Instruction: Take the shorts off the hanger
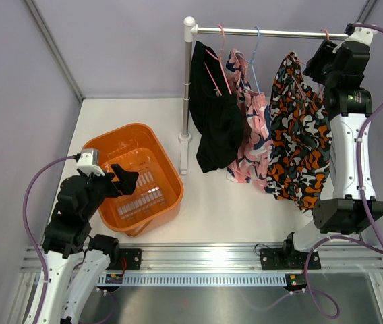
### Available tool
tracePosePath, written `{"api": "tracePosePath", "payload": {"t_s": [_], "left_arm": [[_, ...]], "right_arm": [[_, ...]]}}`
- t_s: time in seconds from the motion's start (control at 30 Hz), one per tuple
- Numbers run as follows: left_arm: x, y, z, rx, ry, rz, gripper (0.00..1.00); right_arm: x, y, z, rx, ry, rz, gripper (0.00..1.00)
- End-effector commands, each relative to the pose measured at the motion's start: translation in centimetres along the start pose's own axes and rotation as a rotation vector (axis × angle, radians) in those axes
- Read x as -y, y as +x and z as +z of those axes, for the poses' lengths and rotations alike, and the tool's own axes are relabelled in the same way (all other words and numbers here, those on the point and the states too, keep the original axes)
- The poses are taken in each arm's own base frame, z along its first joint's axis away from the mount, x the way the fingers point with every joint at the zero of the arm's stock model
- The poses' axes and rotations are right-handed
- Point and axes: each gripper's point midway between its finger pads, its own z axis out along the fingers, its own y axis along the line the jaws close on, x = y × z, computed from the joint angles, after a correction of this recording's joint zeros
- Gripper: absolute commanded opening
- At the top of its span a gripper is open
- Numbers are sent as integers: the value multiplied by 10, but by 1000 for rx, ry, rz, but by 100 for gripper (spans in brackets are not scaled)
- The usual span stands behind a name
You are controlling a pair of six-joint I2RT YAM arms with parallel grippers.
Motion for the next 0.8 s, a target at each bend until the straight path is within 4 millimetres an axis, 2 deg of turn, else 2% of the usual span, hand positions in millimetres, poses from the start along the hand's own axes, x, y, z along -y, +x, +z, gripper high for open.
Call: {"api": "tracePosePath", "payload": {"t_s": [0.0,0.17,0.33,0.6,0.73,0.77], "left_arm": [[8,-12,-2,51,41,18,99],[8,-12,-2,51,41,18,99],[8,-11,-2,49,42,20,99],[8,-12,-3,53,42,20,99],[8,-12,-2,53,40,20,99],[8,-12,-2,53,39,20,99]], "right_arm": [[-11,-16,-6,55,-57,-1,58],[-14,-10,0,29,-72,0,54],[-16,-10,0,24,-82,5,44],[-19,-8,3,10,-93,8,38],[-19,-9,3,5,-88,16,14],[-18,-10,3,4,-86,16,12]]}}
